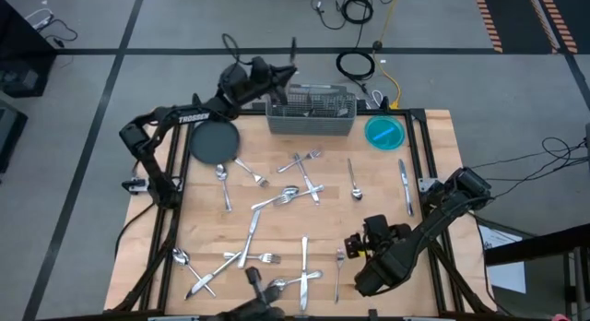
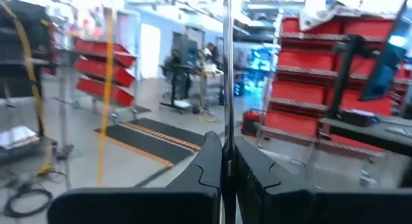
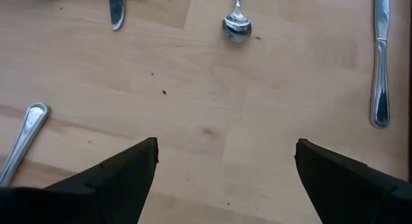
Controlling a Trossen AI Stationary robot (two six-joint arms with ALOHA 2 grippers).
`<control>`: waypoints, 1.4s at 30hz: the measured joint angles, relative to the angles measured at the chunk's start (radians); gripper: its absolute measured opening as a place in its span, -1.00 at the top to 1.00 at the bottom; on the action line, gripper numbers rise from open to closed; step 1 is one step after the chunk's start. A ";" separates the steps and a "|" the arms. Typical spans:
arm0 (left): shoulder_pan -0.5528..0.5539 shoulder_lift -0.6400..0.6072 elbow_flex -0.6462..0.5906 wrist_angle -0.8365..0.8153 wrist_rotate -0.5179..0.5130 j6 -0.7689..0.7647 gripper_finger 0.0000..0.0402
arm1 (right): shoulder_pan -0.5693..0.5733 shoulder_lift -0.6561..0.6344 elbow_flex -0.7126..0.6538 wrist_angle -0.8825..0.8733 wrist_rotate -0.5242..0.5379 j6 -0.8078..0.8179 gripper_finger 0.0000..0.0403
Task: Sort silverware
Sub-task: Put the table knife into the silverware organizer
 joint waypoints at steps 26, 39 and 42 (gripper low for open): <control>-0.023 0.043 -0.415 0.538 -0.265 -0.018 0.89 | -0.005 0.000 0.000 0.008 0.000 -0.008 -0.75; -0.034 0.109 -0.415 0.474 -0.299 -0.021 0.72 | -0.005 -0.001 0.000 0.034 0.000 -0.052 -0.75; -0.034 0.109 -0.415 0.450 -0.308 -0.019 0.44 | -0.005 -0.001 0.001 0.034 0.001 -0.061 -0.75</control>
